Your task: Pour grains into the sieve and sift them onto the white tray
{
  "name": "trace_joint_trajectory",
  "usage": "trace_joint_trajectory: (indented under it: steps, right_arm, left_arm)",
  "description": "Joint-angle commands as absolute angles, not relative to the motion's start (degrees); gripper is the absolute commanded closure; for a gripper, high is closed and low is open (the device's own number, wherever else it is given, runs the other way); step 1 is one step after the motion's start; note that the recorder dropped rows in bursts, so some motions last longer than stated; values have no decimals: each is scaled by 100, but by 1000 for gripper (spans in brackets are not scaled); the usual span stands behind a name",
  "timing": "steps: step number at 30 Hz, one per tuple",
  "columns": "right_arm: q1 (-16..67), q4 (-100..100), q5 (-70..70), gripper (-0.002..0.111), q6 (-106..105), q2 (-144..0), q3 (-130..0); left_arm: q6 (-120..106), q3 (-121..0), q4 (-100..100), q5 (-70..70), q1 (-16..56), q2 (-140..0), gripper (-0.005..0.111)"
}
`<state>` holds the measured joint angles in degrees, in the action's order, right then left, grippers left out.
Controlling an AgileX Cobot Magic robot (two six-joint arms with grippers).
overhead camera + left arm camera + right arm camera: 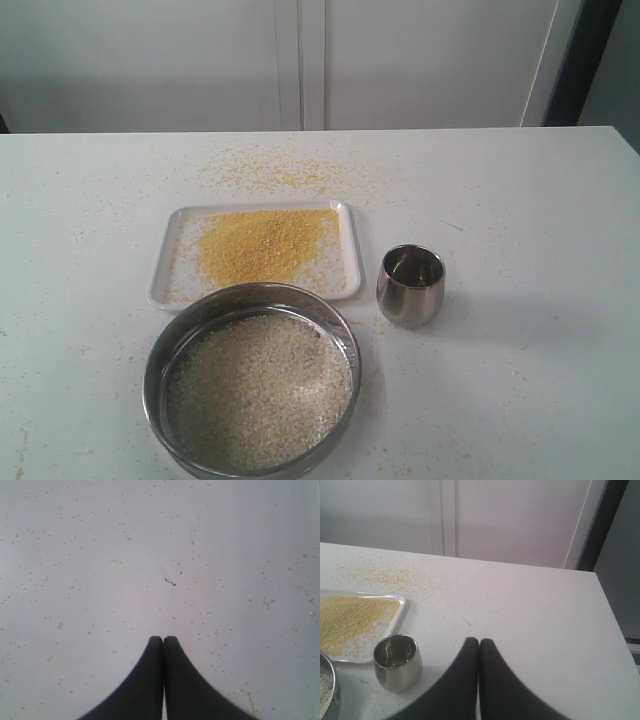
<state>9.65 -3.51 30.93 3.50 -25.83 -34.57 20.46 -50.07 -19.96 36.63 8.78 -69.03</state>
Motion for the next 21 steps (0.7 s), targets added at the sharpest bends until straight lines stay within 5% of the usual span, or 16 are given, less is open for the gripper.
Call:
trace_joint_trajectory:
  steps: [1, 21]
  right_arm:
    - [919, -383, 2856, 108, 282, -2559, -3364]
    - [919, -194, 2349, 108, -148, -766, -1778]
  left_arm:
    - [2074, -4963, -1995, 3705, 861, -6863, 107]
    - [2074, -4963, -1995, 3705, 861, -6863, 107]
